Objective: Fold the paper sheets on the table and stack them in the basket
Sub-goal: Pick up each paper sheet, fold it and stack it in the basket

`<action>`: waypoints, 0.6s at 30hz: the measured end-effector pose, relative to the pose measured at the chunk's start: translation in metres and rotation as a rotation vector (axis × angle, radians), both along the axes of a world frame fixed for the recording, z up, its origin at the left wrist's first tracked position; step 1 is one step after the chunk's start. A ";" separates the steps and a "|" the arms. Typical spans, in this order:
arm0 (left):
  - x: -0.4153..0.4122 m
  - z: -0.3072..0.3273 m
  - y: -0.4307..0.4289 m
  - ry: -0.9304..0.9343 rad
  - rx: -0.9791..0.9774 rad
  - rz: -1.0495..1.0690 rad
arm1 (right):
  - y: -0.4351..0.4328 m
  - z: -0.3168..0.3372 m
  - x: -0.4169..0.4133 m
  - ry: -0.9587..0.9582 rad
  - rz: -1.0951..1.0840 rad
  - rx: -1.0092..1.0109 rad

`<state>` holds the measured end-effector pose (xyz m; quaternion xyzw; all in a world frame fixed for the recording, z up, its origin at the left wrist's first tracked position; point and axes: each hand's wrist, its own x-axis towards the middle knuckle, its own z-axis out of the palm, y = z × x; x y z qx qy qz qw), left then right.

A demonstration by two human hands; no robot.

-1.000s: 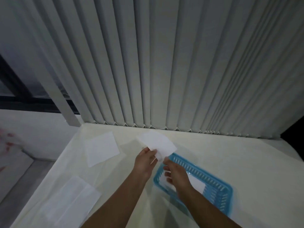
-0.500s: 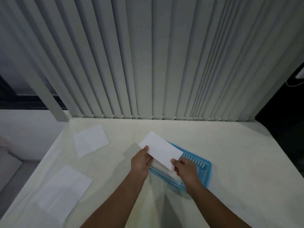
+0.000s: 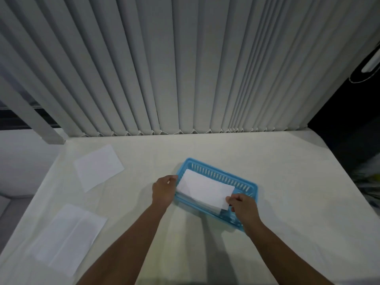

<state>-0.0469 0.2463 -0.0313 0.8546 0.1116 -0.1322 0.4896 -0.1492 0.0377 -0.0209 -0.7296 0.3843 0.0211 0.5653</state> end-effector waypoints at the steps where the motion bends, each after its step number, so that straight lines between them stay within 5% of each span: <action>1: 0.003 -0.004 0.001 0.013 0.080 -0.068 | 0.000 -0.001 -0.001 0.002 -0.007 0.005; 5: 0.011 -0.013 0.000 0.029 0.358 -0.228 | 0.002 0.000 0.003 -0.011 -0.027 0.025; 18: 0.017 -0.008 0.009 0.004 0.562 -0.408 | 0.010 -0.001 0.013 0.011 -0.058 0.095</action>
